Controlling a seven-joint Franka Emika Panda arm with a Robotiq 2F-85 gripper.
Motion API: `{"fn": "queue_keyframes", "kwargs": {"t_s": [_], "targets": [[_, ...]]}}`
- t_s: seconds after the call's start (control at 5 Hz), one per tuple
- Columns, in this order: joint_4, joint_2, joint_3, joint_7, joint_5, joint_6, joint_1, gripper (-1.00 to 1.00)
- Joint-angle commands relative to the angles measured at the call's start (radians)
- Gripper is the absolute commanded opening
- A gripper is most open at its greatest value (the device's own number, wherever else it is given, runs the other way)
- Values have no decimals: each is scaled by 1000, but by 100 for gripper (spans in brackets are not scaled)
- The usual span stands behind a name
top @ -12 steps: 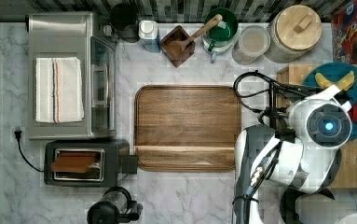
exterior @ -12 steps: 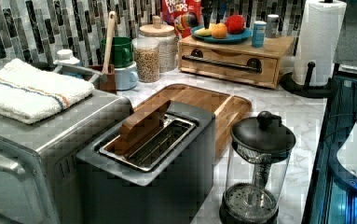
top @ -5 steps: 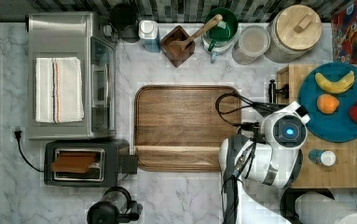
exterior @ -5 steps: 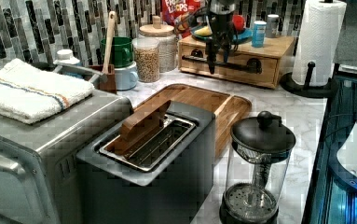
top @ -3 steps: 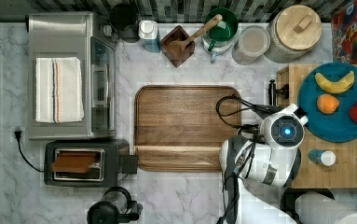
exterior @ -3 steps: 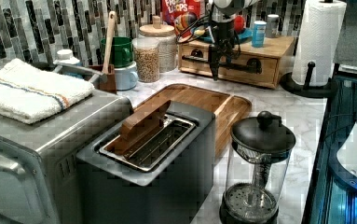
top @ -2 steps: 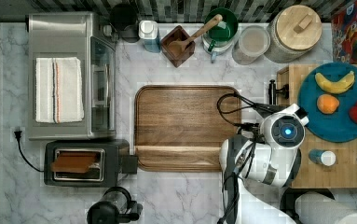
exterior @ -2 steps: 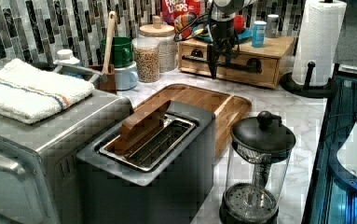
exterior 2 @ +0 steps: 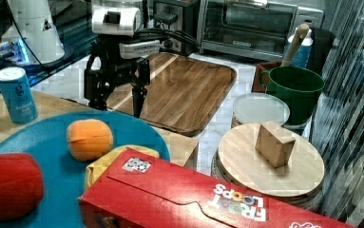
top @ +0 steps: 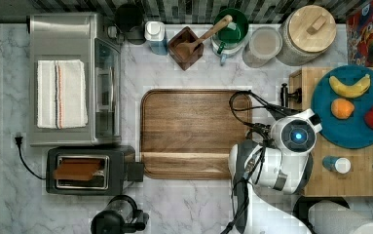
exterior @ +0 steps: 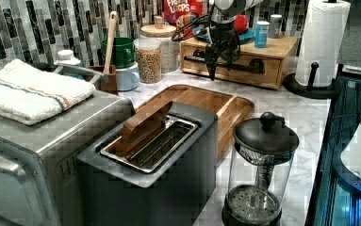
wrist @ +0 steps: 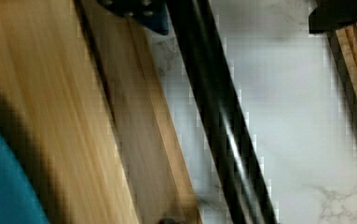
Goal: Open the drawer.
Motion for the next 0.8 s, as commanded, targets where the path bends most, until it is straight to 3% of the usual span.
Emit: {"fn": "queue_keyframes", "kwargs": {"t_s": [0.2, 0.8], "targets": [[19, 2, 177, 183, 79, 27, 194, 100], [-39, -4, 182, 366, -85, 106, 302, 100]]}}
